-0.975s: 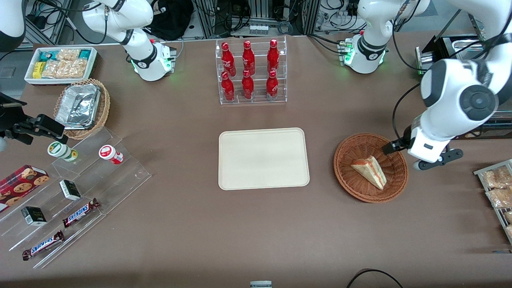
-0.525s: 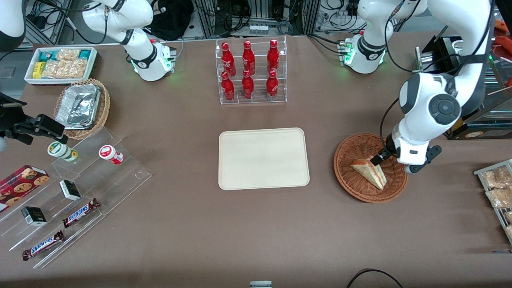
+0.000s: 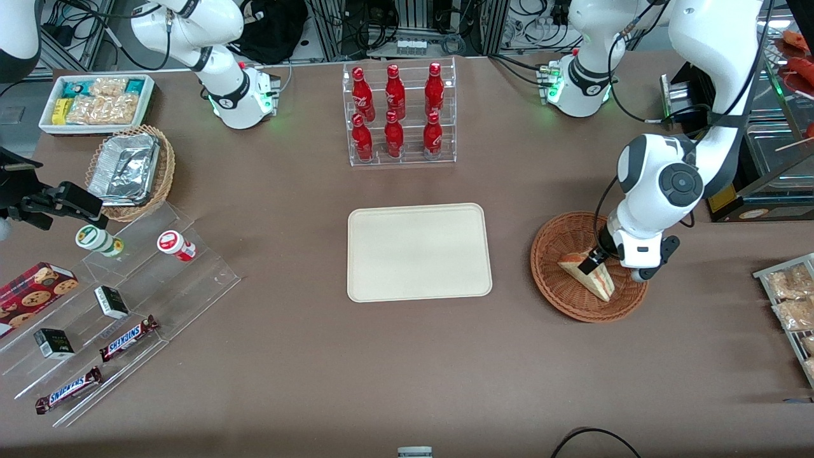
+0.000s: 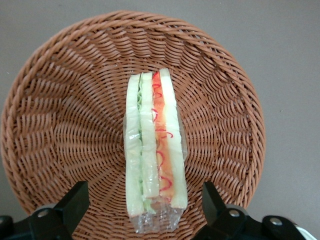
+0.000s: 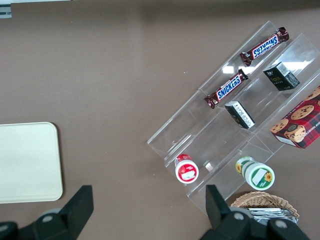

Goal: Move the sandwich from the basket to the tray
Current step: 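Lower the left gripper and close it on the wrapped sandwich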

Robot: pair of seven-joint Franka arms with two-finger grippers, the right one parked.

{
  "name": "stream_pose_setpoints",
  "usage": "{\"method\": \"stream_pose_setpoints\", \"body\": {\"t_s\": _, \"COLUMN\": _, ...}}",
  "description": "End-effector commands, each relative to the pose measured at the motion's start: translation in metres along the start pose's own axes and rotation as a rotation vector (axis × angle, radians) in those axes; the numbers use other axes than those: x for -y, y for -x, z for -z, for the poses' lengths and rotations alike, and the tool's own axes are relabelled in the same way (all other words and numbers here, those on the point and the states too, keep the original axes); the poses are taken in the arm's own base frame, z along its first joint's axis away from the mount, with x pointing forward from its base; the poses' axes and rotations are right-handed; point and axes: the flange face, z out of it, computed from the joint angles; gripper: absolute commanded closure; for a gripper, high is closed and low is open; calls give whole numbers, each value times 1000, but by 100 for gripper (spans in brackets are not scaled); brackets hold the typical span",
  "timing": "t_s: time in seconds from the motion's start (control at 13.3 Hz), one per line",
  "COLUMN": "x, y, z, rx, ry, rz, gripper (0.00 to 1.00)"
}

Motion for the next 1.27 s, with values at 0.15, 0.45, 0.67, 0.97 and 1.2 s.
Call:
{"method": "stream_pose_setpoints", "body": {"t_s": 0.15, "x": -6, "y": 3, "z": -22, "rx": -2, "ry": 27, "rz": 32, "gripper": 26}}
{"method": "stream_pose_setpoints", "body": {"t_s": 0.45, "x": -7, "y": 0, "z": -16, "rx": -16, "ry": 22, "rz": -2, "gripper": 94}}
{"method": "stream_pose_setpoints", "body": {"t_s": 0.67, "x": -10, "y": -2, "z": 3, "rx": -29, "ry": 23, "rz": -15, "gripper": 94}}
{"method": "stream_pose_setpoints", "body": {"t_s": 0.97, "x": -43, "y": -14, "z": 91, "rx": -1, "ry": -84, "rz": -38, "gripper": 92}}
{"method": "stream_pose_setpoints", "body": {"t_s": 1.2, "x": -81, "y": 5, "z": 146, "rx": 15, "ry": -115, "rz": -119, "gripper": 92}}
